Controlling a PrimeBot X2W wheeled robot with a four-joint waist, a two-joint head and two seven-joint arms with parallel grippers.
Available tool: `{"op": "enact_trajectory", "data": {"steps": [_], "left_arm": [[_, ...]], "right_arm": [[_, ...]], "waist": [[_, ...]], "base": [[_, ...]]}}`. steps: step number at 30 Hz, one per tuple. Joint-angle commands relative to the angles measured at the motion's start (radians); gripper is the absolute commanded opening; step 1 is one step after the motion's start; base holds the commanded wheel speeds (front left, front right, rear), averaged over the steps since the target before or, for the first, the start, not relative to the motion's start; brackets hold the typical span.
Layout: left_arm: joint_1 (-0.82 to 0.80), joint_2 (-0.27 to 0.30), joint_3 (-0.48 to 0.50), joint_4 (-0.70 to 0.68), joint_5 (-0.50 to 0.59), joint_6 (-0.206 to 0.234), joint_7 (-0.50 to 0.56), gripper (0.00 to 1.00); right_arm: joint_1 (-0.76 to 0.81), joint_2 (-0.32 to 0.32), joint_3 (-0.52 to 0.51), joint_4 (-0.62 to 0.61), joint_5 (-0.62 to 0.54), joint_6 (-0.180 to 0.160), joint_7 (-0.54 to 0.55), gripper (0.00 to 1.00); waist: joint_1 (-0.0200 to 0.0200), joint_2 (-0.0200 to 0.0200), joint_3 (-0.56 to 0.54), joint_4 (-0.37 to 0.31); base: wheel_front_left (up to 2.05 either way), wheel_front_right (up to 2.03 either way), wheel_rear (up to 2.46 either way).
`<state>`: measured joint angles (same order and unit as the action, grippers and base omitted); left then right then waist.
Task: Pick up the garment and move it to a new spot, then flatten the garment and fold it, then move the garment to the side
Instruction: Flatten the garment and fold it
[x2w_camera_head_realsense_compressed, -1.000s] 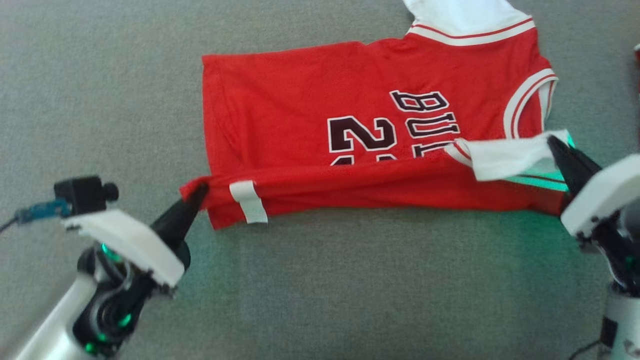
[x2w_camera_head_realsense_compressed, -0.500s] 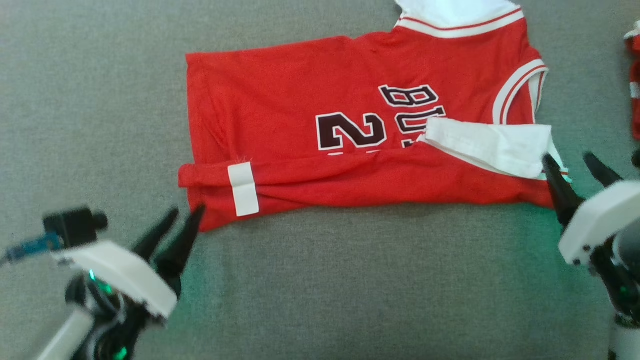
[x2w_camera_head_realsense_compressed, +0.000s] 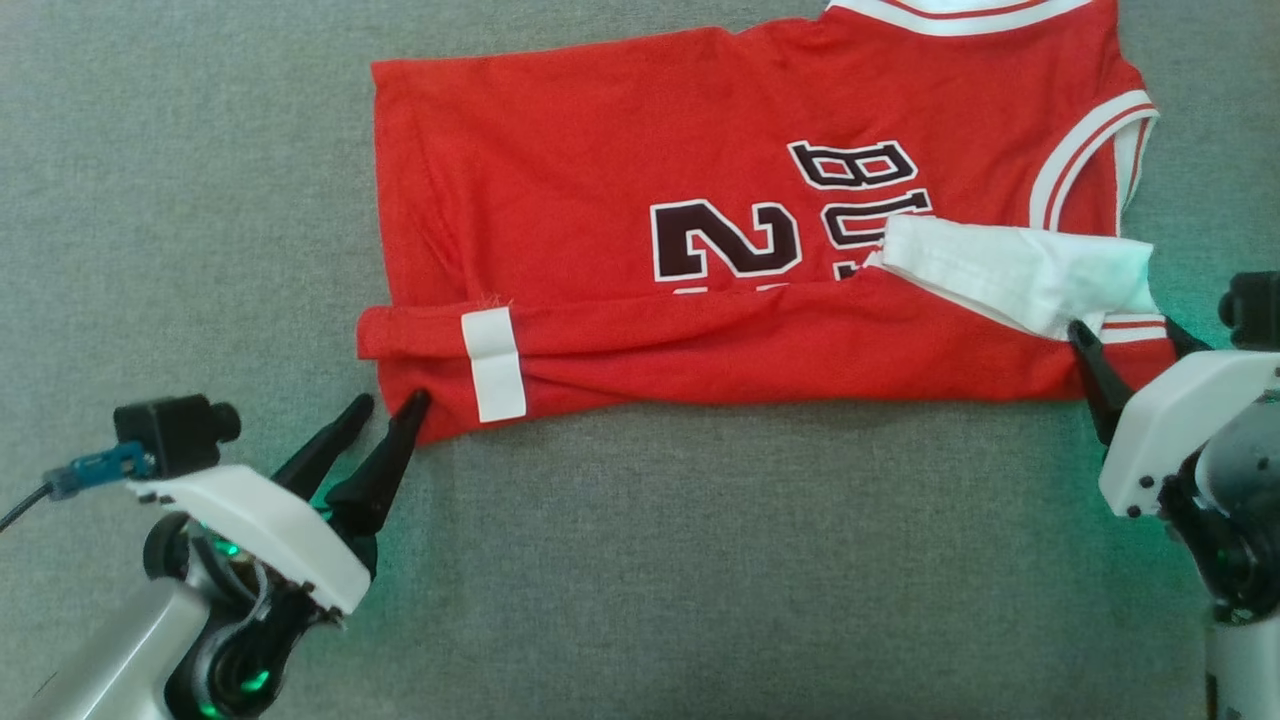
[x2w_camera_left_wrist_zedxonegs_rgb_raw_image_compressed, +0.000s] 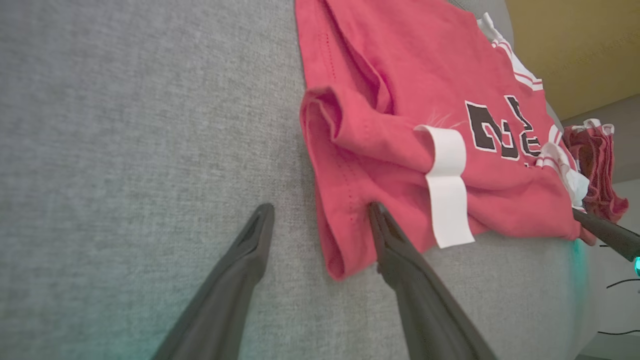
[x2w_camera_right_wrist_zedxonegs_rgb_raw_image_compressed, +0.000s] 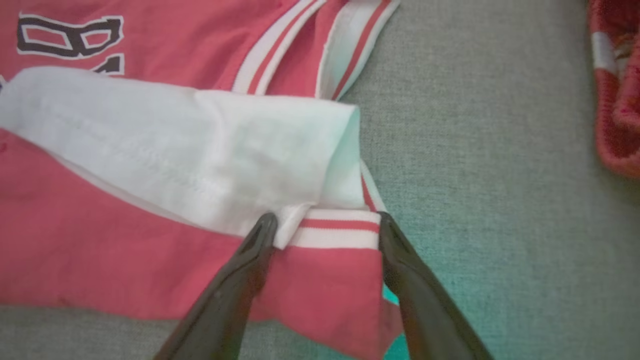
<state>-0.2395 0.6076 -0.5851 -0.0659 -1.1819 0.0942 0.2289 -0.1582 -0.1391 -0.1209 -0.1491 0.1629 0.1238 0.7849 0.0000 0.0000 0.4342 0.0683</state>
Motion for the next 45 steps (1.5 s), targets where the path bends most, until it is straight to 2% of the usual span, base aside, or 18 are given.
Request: {"op": "enact_trajectory", "data": {"steps": [1, 7, 12, 19, 20, 21, 22, 23, 24, 29, 35, 39, 42, 45], "left_arm": [[-0.022, 0.022, 0.026, -0.001, -0.003, -0.003, 0.007, 1.00], [-0.022, 0.010, 0.008, 0.021, -0.014, -0.023, 0.023, 1.00], [-0.017, 0.005, 0.000, 0.021, -0.030, -0.045, 0.033, 1.00], [-0.048, -0.003, -0.024, 0.023, -0.014, -0.059, 0.055, 1.00], [-0.052, -0.004, -0.029, 0.025, -0.011, -0.062, 0.058, 0.73], [-0.057, -0.008, -0.031, 0.028, -0.008, -0.064, 0.059, 0.42], [-0.063, -0.010, -0.037, 0.030, -0.004, -0.071, 0.060, 0.00], [-0.068, -0.012, -0.043, 0.033, 0.000, -0.078, 0.063, 0.00], [-0.071, -0.014, -0.048, 0.038, 0.002, -0.087, 0.066, 0.00], [-0.075, 0.004, -0.050, 0.047, -0.038, -0.142, 0.101, 0.00], [-0.024, 0.131, -0.022, -0.021, -0.131, -0.188, 0.181, 0.00], [0.053, 0.199, -0.018, -0.092, -0.187, -0.203, 0.205, 0.00], [0.098, 0.216, -0.019, -0.122, -0.203, -0.207, 0.195, 0.00], [0.154, 0.209, -0.034, -0.144, -0.210, -0.211, 0.169, 0.00]], "right_arm": [[0.002, -0.013, 0.029, -0.015, -0.001, 0.007, 0.014, 1.00], [0.018, -0.029, 0.046, -0.015, 0.031, 0.007, 0.031, 1.00], [0.028, -0.068, 0.041, -0.026, 0.057, 0.007, 0.044, 1.00], [0.032, -0.068, 0.055, -0.023, 0.061, 0.007, 0.059, 1.00], [0.032, -0.071, 0.062, -0.019, 0.063, 0.007, 0.062, 1.00], [0.032, -0.073, 0.067, -0.014, 0.065, 0.007, 0.065, 1.00], [0.032, -0.075, 0.073, -0.008, 0.069, 0.007, 0.069, 0.73], [0.031, -0.077, 0.078, -0.002, 0.075, 0.007, 0.073, 0.32], [0.028, -0.077, 0.079, 0.002, 0.082, 0.007, 0.071, 0.00], [0.006, -0.082, 0.039, 0.026, 0.154, 0.007, 0.096, 0.00], [0.017, -0.165, -0.033, -0.036, 0.282, 0.007, 0.229, 0.00], [0.093, -0.228, -0.075, -0.113, 0.341, 0.007, 0.354, 0.00], [0.147, -0.243, -0.096, -0.146, 0.362, 0.007, 0.395, 0.00], [0.217, -0.231, -0.111, -0.173, 0.375, 0.007, 0.412, 0.00]], "waist": [[0.0000, 0.0000, -0.001, 0.000], [0.0000, 0.0000, -0.014, -0.007], [0.0000, 0.0000, -0.017, -0.019], [0.0000, 0.0000, -0.007, -0.026], [0.0000, 0.0000, -0.006, -0.026], [0.0000, 0.0000, -0.006, -0.026], [0.0000, 0.0000, -0.007, -0.026], [0.0000, 0.0000, -0.009, -0.026], [0.0000, 0.0000, -0.012, -0.026], [0.0000, 0.0000, -0.055, -0.022], [0.0000, 0.0000, -0.114, -0.015], [0.0000, 0.0000, -0.134, -0.008], [0.0000, 0.0000, -0.136, -0.005], [0.0000, 0.0000, -0.134, -0.001]], "base": [[0.00, 0.00, 0.00], [0.00, 0.00, 0.00], [0.00, 0.00, 0.00], [0.00, 0.00, 0.00], [0.00, 0.00, 0.00], [0.00, 0.00, 0.00], [0.00, 0.00, 0.00], [0.00, 0.00, 0.00], [0.00, 0.00, 0.00], [0.00, 0.00, 0.00], [0.00, 0.00, 0.00], [0.00, 0.00, 0.00], [0.00, 0.00, 0.00], [0.00, 0.00, 0.00]]}}
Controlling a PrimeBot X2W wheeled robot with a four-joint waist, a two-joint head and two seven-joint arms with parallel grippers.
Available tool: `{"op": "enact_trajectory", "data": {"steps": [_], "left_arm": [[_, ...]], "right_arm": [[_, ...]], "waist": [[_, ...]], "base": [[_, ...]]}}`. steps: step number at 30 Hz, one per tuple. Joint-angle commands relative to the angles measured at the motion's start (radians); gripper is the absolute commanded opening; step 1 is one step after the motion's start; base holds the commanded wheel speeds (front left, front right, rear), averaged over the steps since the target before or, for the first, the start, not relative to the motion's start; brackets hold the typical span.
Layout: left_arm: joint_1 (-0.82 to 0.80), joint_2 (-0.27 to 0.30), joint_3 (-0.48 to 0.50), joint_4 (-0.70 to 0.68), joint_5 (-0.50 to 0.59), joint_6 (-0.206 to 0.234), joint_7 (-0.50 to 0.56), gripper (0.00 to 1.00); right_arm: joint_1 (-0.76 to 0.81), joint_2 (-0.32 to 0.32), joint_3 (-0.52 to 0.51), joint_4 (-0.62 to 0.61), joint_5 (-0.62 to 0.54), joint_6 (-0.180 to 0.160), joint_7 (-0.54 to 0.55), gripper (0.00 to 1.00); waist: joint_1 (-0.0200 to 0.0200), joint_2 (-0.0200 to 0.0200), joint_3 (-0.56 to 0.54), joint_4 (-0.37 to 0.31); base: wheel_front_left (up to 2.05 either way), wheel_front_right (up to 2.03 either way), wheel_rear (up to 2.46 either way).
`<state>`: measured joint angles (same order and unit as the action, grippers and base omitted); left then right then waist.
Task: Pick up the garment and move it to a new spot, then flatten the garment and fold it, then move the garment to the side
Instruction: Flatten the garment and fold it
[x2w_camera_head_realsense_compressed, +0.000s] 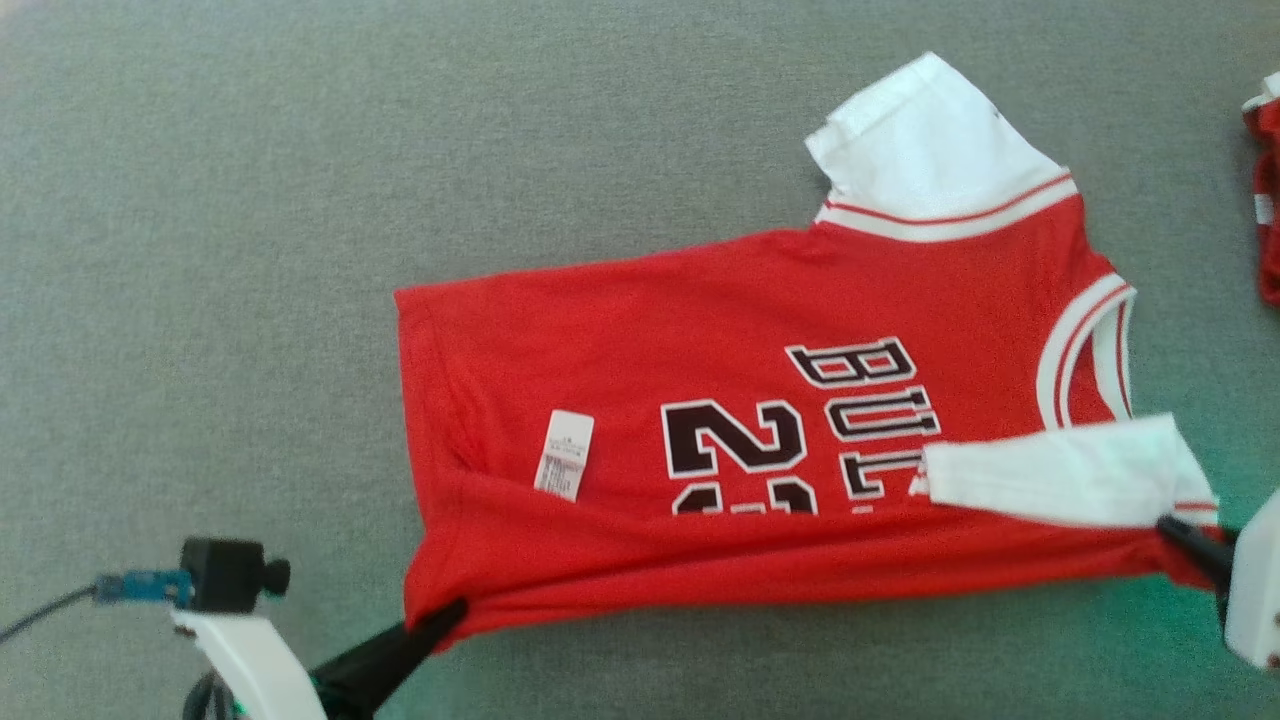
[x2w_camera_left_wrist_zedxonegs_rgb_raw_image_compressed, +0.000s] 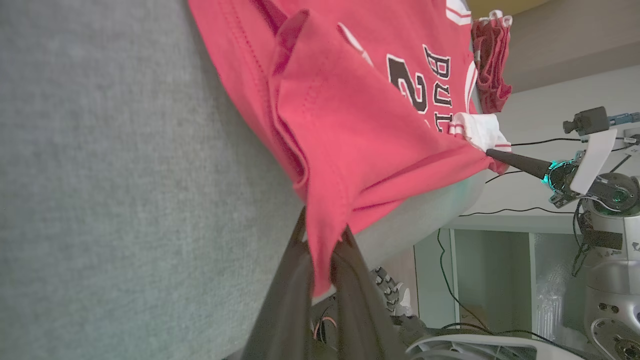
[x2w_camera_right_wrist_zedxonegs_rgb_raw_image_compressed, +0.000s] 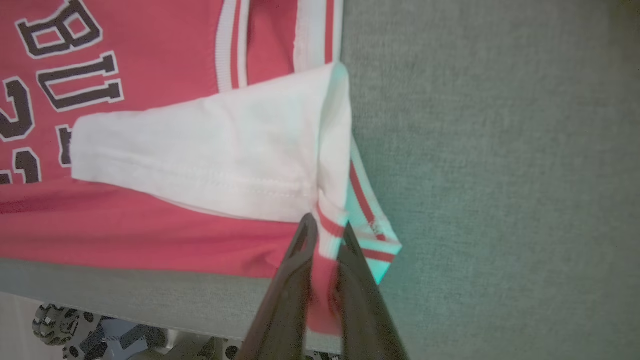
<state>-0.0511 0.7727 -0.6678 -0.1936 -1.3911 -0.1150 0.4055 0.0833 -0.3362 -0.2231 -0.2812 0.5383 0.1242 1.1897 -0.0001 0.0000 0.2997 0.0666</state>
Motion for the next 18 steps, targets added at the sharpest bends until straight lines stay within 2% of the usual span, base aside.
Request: {"op": "enact_trajectory", "data": {"steps": [1, 2, 3, 4, 5, 6, 11, 15, 18], "left_arm": [[-0.023, 0.037, 0.042, -0.015, 0.006, -0.002, -0.018, 0.00], [-0.015, 0.028, 0.034, -0.010, 0.018, -0.001, -0.028, 0.00], [-0.010, 0.020, 0.027, -0.002, 0.035, 0.002, -0.038, 0.00], [-0.008, 0.014, 0.021, 0.006, 0.054, 0.009, -0.049, 0.24], [-0.006, 0.007, 0.021, 0.015, 0.074, 0.017, -0.066, 0.77], [-0.004, 0.002, 0.020, 0.023, 0.090, 0.027, -0.080, 1.00], [0.006, 0.034, 0.042, 0.011, 0.158, 0.060, -0.132, 1.00], [-0.040, 0.060, 0.122, -0.005, 0.183, 0.109, -0.192, 1.00], [-0.147, 0.028, 0.169, 0.013, 0.238, 0.153, -0.240, 1.00]], "right_arm": [[-0.007, -0.029, -0.006, -0.044, -0.006, 0.007, 0.000, 0.22], [0.010, -0.028, 0.004, -0.044, -0.013, 0.007, -0.011, 0.89], [0.025, -0.026, 0.015, -0.042, -0.019, 0.007, -0.021, 1.00], [0.035, -0.027, 0.023, -0.041, -0.026, 0.007, -0.035, 1.00], [0.042, -0.029, 0.028, -0.041, -0.034, 0.007, -0.051, 1.00], [0.046, -0.036, 0.033, -0.046, -0.039, 0.007, -0.064, 1.00], [-0.007, -0.089, 0.004, -0.148, -0.006, 0.007, -0.093, 1.00], [-0.176, -0.092, -0.020, -0.202, -0.020, 0.007, -0.101, 1.00], [-0.345, -0.066, 0.030, -0.155, -0.082, 0.007, -0.120, 1.00]], "waist": [[0.0001, 0.0000, 0.001, 0.002], [0.0001, 0.0000, 0.002, 0.004], [0.0001, 0.0000, 0.002, 0.006], [0.0001, 0.0000, 0.002, 0.007], [0.0001, 0.0000, 0.001, 0.008], [0.0001, 0.0000, 0.000, 0.008], [0.0001, 0.0000, 0.015, 0.010], [0.0001, 0.0000, 0.067, 0.021], [0.0001, 0.0000, 0.122, 0.049]], "base": [[0.00, 0.00, 0.00], [0.00, 0.00, 0.00], [0.00, 0.00, 0.00], [0.00, 0.00, 0.00], [0.00, 0.00, 0.00], [0.00, 0.00, 0.00], [0.00, 0.00, 0.00], [0.00, 0.00, 0.00], [0.00, 0.00, 0.00]]}}
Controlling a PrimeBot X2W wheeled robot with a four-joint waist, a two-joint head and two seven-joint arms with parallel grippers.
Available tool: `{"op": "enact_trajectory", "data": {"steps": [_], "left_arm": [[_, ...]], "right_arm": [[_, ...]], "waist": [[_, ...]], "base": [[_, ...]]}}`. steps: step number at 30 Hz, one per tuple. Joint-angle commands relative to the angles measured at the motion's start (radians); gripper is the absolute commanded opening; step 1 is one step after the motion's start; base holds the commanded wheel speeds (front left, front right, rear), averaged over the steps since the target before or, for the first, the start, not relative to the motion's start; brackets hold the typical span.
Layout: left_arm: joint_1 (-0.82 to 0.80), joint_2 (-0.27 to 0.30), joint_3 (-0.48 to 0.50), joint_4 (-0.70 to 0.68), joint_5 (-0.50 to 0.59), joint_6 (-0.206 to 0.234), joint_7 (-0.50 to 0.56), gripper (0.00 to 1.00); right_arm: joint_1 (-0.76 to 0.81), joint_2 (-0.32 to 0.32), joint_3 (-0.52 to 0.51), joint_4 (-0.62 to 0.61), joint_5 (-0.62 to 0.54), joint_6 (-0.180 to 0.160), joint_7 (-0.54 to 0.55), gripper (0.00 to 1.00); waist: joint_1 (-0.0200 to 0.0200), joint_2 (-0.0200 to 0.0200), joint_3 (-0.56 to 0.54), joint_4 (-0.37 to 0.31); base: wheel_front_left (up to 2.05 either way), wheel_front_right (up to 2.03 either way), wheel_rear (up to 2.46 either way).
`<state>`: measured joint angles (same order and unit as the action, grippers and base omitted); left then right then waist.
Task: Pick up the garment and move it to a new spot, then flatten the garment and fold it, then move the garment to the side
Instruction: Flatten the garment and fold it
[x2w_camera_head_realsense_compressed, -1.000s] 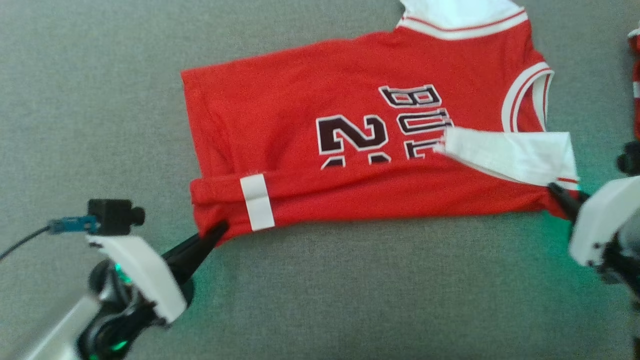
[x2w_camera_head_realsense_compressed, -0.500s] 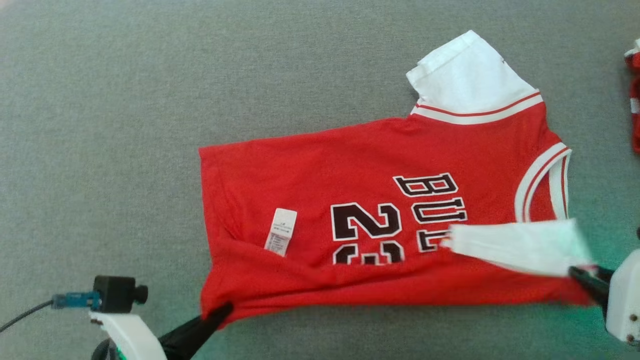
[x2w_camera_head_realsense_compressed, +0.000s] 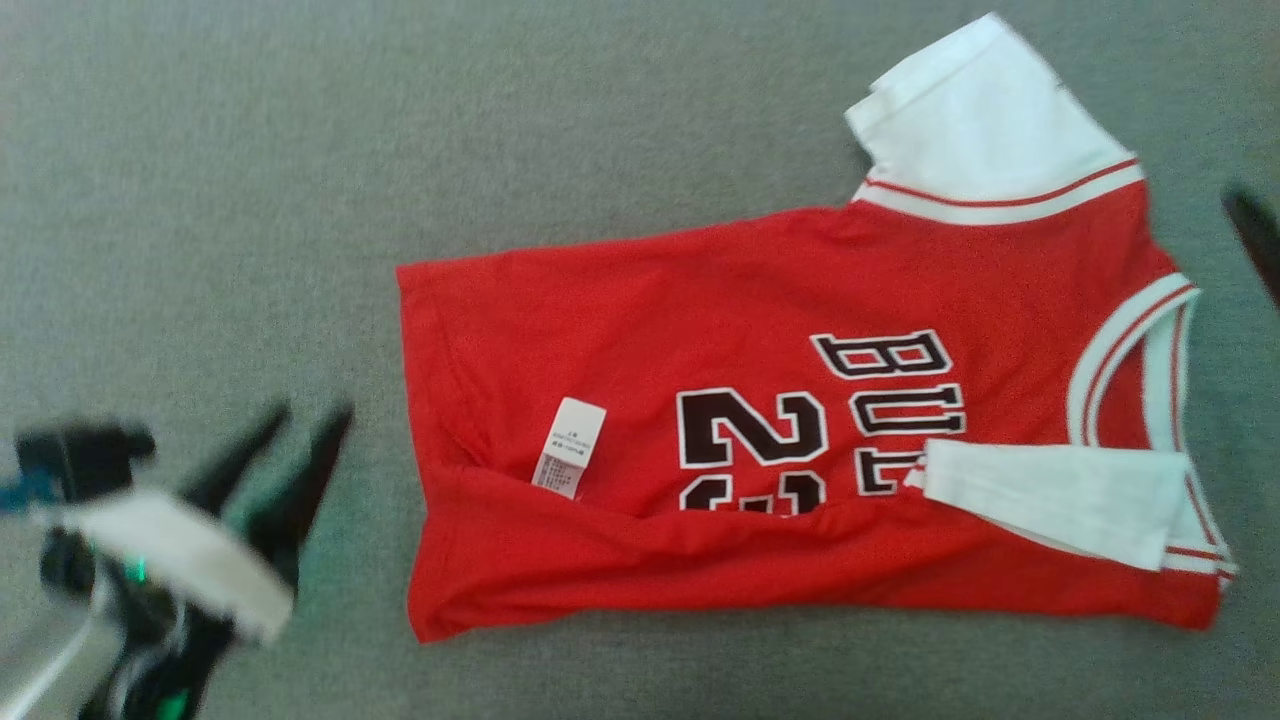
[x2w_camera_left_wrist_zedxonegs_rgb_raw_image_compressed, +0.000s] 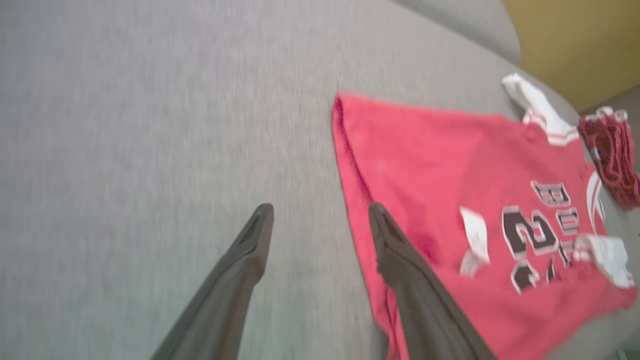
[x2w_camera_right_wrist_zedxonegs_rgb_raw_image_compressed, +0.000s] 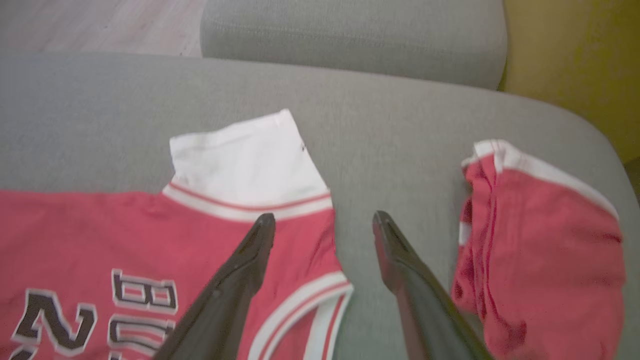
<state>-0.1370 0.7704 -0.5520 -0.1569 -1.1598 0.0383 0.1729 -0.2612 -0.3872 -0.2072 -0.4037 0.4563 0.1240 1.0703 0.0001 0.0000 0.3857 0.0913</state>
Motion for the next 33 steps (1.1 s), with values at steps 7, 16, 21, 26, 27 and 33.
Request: {"op": "enact_trajectory", "data": {"steps": [7, 16, 21, 26, 27, 33], "left_arm": [[-0.327, -0.167, -0.029, 0.130, 0.120, -0.004, -0.018, 1.00], [-0.464, -0.306, -0.116, 0.298, 0.148, -0.084, -0.001, 1.00], [-0.470, -0.314, -0.123, 0.305, 0.114, -0.111, 0.023, 1.00], [-0.467, -0.305, -0.127, 0.296, 0.083, -0.129, 0.047, 1.00], [-0.466, -0.304, -0.126, 0.294, 0.079, -0.130, 0.049, 1.00], [-0.471, -0.298, -0.135, 0.293, 0.079, -0.129, 0.065, 1.00]], "right_arm": [[-0.325, 0.017, 0.160, 0.284, -0.210, 0.007, -0.117, 1.00], [-0.500, 0.044, 0.209, 0.613, -0.307, 0.007, -0.237, 1.00], [-0.518, 0.050, 0.229, 0.671, -0.295, 0.007, -0.236, 1.00], [-0.527, 0.048, 0.252, 0.696, -0.265, 0.007, -0.234, 1.00], [-0.528, 0.047, 0.255, 0.698, -0.262, 0.007, -0.236, 1.00], [-0.538, 0.055, 0.279, 0.711, -0.227, 0.007, -0.230, 1.00]], "waist": [[-0.0001, 0.0000, 0.141, 0.114], [-0.0001, 0.0000, 0.183, 0.166], [-0.0001, 0.0000, 0.180, 0.161], [-0.0001, 0.0000, 0.175, 0.146], [-0.0001, 0.0000, 0.174, 0.143], [-0.0001, 0.0000, 0.179, 0.130]], "base": [[0.00, 0.00, 0.00], [0.00, 0.00, 0.00], [0.00, 0.00, 0.00], [0.00, 0.00, 0.00], [0.00, 0.00, 0.00], [0.00, 0.00, 0.00]]}}
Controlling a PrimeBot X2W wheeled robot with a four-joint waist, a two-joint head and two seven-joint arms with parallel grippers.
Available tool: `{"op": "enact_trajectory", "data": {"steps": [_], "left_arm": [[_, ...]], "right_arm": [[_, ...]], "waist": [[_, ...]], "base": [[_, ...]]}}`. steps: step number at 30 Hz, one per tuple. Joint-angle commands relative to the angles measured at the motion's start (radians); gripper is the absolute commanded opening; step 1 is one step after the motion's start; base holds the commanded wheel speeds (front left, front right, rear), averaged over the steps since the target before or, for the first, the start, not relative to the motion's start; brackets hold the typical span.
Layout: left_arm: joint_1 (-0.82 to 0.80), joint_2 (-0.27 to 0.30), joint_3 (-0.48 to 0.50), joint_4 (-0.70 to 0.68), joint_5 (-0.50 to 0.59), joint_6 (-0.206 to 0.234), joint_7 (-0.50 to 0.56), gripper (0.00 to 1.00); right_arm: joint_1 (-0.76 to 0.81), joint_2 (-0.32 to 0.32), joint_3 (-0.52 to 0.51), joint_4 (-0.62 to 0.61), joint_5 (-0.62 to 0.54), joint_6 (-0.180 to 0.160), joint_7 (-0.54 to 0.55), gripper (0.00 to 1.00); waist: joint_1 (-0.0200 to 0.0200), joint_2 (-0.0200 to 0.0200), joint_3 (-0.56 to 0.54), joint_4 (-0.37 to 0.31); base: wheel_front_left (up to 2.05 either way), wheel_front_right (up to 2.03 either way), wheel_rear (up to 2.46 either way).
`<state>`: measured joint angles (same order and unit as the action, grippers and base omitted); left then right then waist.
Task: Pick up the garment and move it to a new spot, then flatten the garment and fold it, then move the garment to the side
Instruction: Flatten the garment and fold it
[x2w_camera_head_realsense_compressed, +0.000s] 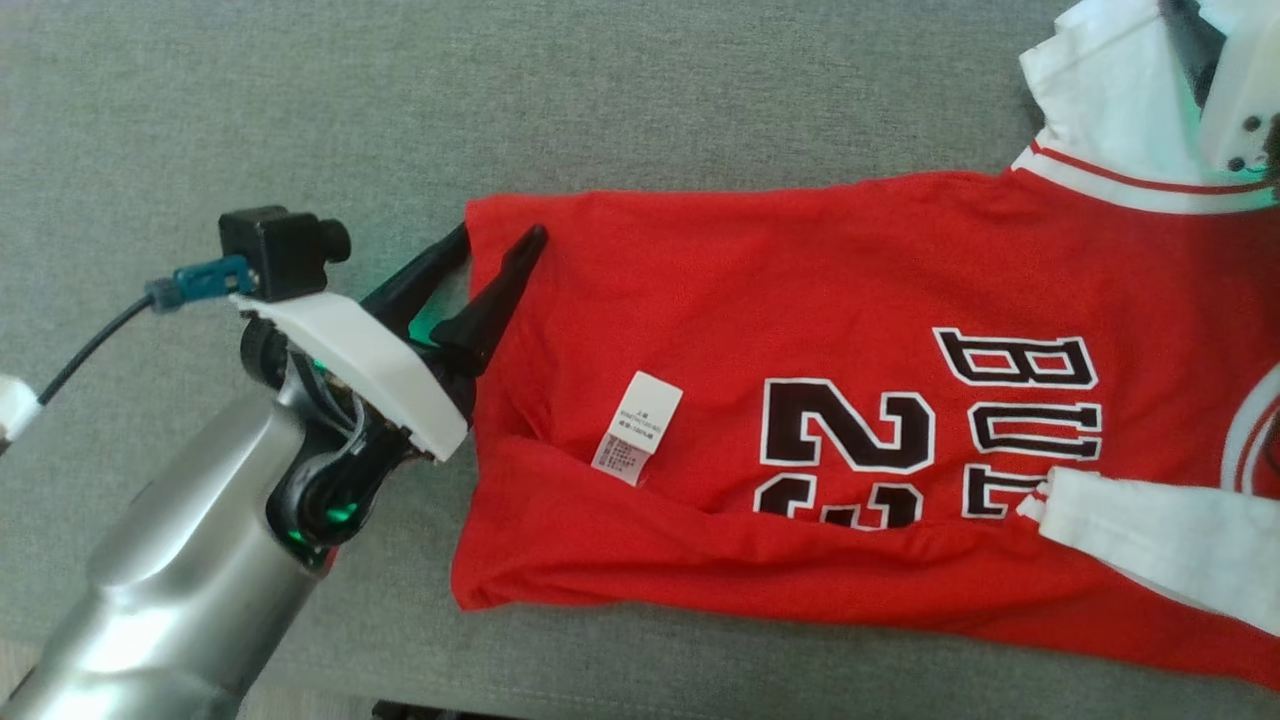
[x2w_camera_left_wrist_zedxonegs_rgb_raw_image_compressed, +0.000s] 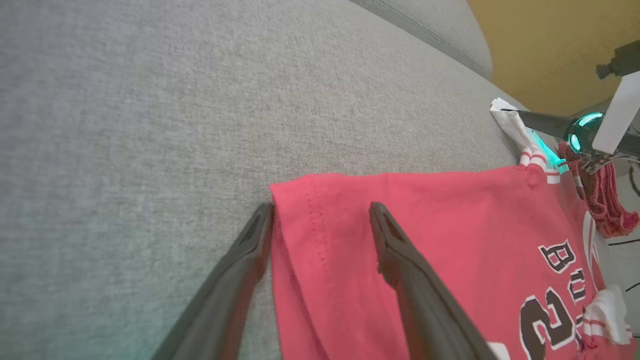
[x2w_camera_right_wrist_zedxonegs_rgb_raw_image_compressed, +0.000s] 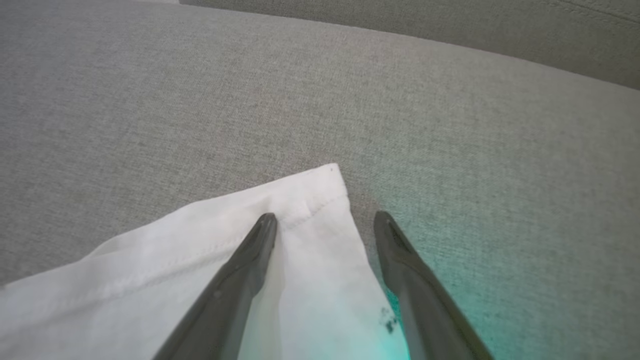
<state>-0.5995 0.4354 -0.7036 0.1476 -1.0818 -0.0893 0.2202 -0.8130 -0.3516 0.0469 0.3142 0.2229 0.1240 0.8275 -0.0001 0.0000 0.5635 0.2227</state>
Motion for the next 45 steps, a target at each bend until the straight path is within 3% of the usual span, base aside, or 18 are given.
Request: {"op": "enact_trajectory", "data": {"steps": [1, 2, 3, 4, 5, 6, 12, 18, 26, 36, 41, 45], "left_arm": [[-0.010, 0.037, 0.013, -0.009, 0.001, -0.001, 0.025, 1.00], [-0.013, 0.037, 0.009, -0.006, 0.000, -0.002, 0.031, 1.00], [-0.015, 0.036, 0.007, -0.001, -0.003, -0.003, 0.038, 0.96], [-0.019, 0.034, 0.004, 0.002, -0.003, -0.004, 0.042, 0.56], [-0.024, 0.031, 0.000, 0.003, -0.005, -0.008, 0.044, 0.14], [-0.027, 0.029, -0.005, 0.003, -0.008, -0.013, 0.046, 0.00], [-0.050, 0.024, -0.011, 0.002, -0.014, -0.031, 0.018, 0.00], [-0.065, 0.045, 0.049, 0.018, -0.013, -0.029, -0.058, 0.00], [-0.041, 0.066, 0.092, -0.008, -0.036, -0.023, -0.101, 0.00], [0.178, 0.129, 0.079, -0.144, -0.073, -0.006, -0.131, 0.00], [0.326, 0.181, 0.086, -0.250, -0.083, 0.039, -0.170, 0.00], [0.410, 0.205, 0.088, -0.308, -0.089, 0.079, -0.189, 0.00]], "right_arm": [[0.013, 0.023, 0.029, -0.004, 0.015, 0.007, 0.017, 1.00], [0.012, 0.025, 0.034, -0.003, 0.022, 0.007, 0.020, 0.72], [0.010, 0.029, 0.039, -0.002, 0.032, 0.007, 0.023, 0.33], [0.007, 0.033, 0.042, -0.002, 0.042, 0.007, 0.025, 0.00], [0.004, 0.037, 0.046, -0.003, 0.056, 0.007, 0.027, 0.00], [0.001, 0.041, 0.047, -0.003, 0.069, 0.007, 0.028, 0.00], [-0.023, 0.057, 0.020, -0.020, 0.097, 0.007, -0.044, 0.00], [-0.049, 0.068, -0.044, -0.008, 0.075, 0.007, -0.142, 0.00], [-0.007, 0.072, -0.102, -0.064, 0.117, 0.007, -0.177, 0.00], [0.375, 0.119, -0.104, -0.342, 0.183, 0.007, -0.141, 0.00], [0.590, 0.132, -0.129, -0.476, 0.191, 0.007, -0.127, 0.00], [0.683, 0.154, -0.136, -0.516, 0.193, 0.007, -0.126, 0.00]], "waist": [[0.0001, 0.0000, 0.003, -0.004], [0.0001, 0.0000, 0.004, -0.006], [0.0001, 0.0000, 0.005, -0.008], [0.0001, 0.0000, 0.007, -0.010], [0.0001, 0.0000, 0.007, -0.012], [0.0001, 0.0000, 0.006, -0.014], [0.0001, 0.0000, -0.025, -0.030], [0.0001, 0.0000, -0.080, -0.042], [0.0001, 0.0000, -0.156, -0.073], [0.0001, 0.0000, -0.257, -0.149], [0.0001, 0.0000, -0.284, -0.187], [0.0001, 0.0000, -0.288, -0.210]], "base": [[0.00, 0.00, 0.00], [0.00, 0.00, 0.00], [0.00, 0.00, 0.00], [0.00, 0.00, 0.00], [0.00, 0.00, 0.00], [0.00, 0.00, 0.00], [0.00, 0.00, 0.00], [0.00, 0.00, 0.00], [0.00, 0.00, 0.00], [0.00, 0.00, 0.00], [0.00, 0.00, 0.00], [0.00, 0.00, 0.00]]}}
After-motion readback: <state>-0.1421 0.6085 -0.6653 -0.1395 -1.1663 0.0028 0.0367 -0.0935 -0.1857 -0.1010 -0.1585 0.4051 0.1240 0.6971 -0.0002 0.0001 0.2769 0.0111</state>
